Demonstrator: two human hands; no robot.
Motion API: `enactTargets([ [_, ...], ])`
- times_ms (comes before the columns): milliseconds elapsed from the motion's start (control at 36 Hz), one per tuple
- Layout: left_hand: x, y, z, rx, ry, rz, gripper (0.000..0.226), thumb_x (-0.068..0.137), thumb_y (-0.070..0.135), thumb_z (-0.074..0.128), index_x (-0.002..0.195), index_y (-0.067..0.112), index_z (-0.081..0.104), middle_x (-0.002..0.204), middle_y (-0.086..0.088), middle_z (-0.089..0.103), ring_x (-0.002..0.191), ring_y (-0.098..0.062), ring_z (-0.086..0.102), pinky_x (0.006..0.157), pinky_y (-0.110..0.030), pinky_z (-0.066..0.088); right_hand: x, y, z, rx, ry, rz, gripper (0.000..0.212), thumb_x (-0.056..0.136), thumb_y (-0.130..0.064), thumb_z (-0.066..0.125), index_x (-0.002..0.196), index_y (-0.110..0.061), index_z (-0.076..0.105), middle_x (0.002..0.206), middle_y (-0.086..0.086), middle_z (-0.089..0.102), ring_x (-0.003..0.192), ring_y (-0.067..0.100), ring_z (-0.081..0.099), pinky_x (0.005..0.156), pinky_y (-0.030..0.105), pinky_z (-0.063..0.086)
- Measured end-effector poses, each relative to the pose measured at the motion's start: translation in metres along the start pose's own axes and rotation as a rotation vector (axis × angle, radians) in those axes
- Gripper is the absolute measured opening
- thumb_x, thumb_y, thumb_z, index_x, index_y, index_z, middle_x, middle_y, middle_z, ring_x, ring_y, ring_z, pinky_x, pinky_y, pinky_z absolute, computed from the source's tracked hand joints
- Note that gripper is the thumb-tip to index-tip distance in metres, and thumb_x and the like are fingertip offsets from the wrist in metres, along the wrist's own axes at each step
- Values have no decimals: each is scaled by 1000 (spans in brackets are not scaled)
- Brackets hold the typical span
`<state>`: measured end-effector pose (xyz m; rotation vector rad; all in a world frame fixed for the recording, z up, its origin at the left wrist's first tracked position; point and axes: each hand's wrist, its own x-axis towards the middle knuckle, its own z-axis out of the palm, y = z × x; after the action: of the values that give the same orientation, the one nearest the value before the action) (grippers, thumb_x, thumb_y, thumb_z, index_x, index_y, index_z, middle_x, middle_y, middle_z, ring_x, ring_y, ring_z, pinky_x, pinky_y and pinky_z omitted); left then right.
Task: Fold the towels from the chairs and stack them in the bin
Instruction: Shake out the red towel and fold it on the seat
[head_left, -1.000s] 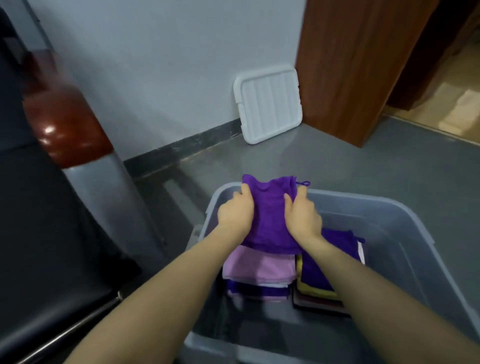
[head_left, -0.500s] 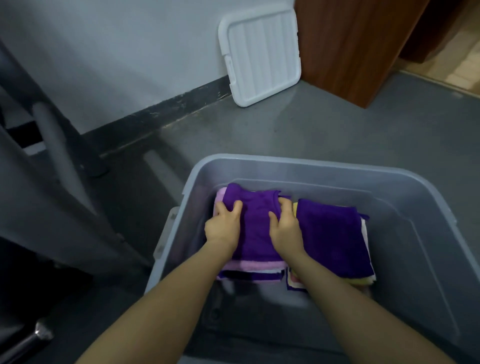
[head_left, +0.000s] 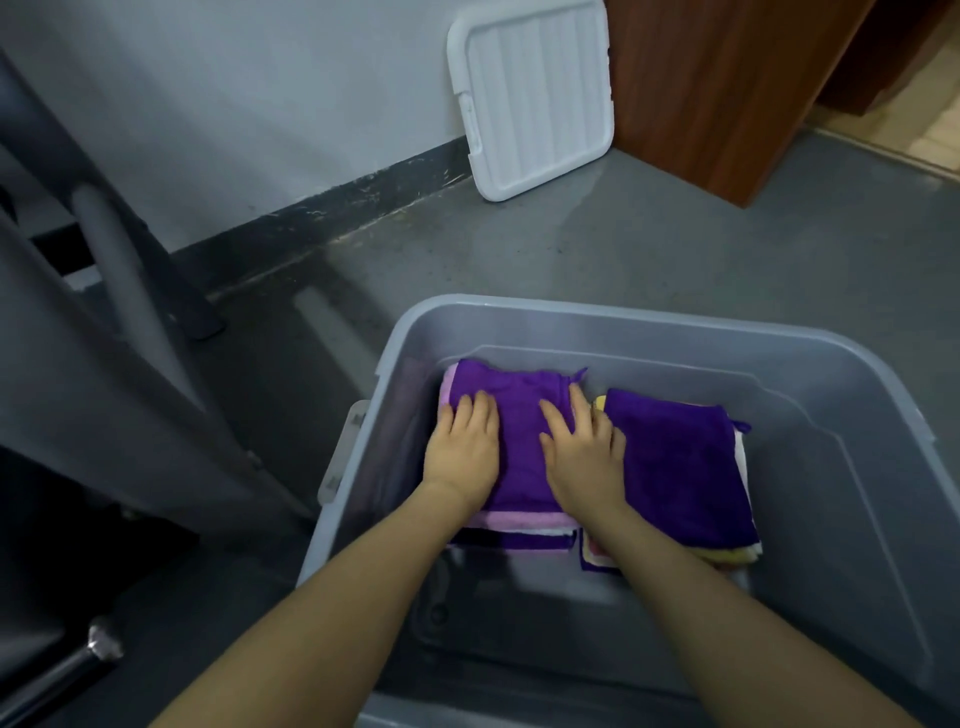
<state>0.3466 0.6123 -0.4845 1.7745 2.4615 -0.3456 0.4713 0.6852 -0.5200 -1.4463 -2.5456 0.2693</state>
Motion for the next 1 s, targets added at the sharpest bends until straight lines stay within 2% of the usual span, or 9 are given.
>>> enactTargets([
  [56, -2, -1, 4, -130, -82, -61, 65, 98, 25, 28, 151, 5, -4, 159, -12, -1, 146, -27, 1, 117, -43, -2, -2, 1, 0, -123, -107, -33, 56, 97, -42, 46, 149, -30, 30, 158, 13, 20, 137, 40, 31, 104, 52, 34],
  [111, -3, 0, 7, -142, -148, -74, 68, 98, 34, 25, 151, 7, -7, 159, -11, -8, 147, -26, -7, 116, -43, -9, -2, 5, 4, -156, -181, -42, 60, 100, -49, 27, 153, -32, 4, 161, 10, -5, 146, 37, 5, 115, 50, 15],
  [194, -2, -1, 5, -123, -179, -56, 72, 96, 40, 26, 152, 8, -8, 159, -11, -11, 146, -25, -10, 115, -43, -11, -3, 2, -1, -160, -235, -27, 62, 100, -51, 23, 152, -33, -6, 159, 9, -14, 146, 35, -6, 117, 49, 6],
  [333, -7, -3, -11, -190, -171, -43, 65, 97, 35, 31, 152, 9, 7, 160, -10, 0, 147, -26, -2, 117, -44, -6, -6, -6, -19, -41, -233, 5, 55, 100, -43, 35, 151, -30, 20, 160, 7, 3, 145, 31, 7, 114, 45, 13],
  [444, -17, -6, -32, -261, -25, -73, 46, 98, 25, 32, 140, 8, 35, 151, -10, 29, 140, -26, 23, 116, -41, 11, -2, -23, -48, 113, -221, 67, 43, 99, -38, 40, 140, -25, 40, 152, 7, 18, 136, 29, 22, 111, 41, 18],
  [528, -30, -11, -61, -279, 104, -74, 35, 96, 18, 34, 127, 8, 45, 136, -10, 46, 127, -28, 41, 105, -38, 26, 0, -39, -78, 169, -164, 54, 35, 99, -35, 43, 130, -22, 50, 143, 5, 29, 128, 28, 32, 109, 39, 23],
  [722, -70, -34, -142, -608, 300, -183, 27, 95, 19, 38, 112, 6, 54, 120, -15, 58, 111, -33, 55, 88, -37, 44, -7, -76, -153, 272, -55, 9, 26, 96, -20, 46, 116, -11, 59, 123, 12, 50, 118, 31, 46, 97, 36, 34],
  [861, -118, -63, -195, -690, 452, -189, 26, 94, 20, 39, 108, 5, 57, 110, -17, 62, 100, -34, 58, 81, -38, 48, -29, -114, -212, 402, 96, -72, 18, 93, -13, 46, 101, -6, 61, 107, 15, 58, 100, 33, 56, 87, 41, 45],
  [1000, -167, -94, -236, -724, 620, -195, 21, 92, 16, 40, 97, 4, 57, 100, -19, 63, 95, -36, 59, 76, -37, 47, -54, -161, -265, 423, 212, -89, 19, 95, -15, 41, 94, -7, 58, 95, 8, 60, 85, 29, 54, 67, 33, 36],
])
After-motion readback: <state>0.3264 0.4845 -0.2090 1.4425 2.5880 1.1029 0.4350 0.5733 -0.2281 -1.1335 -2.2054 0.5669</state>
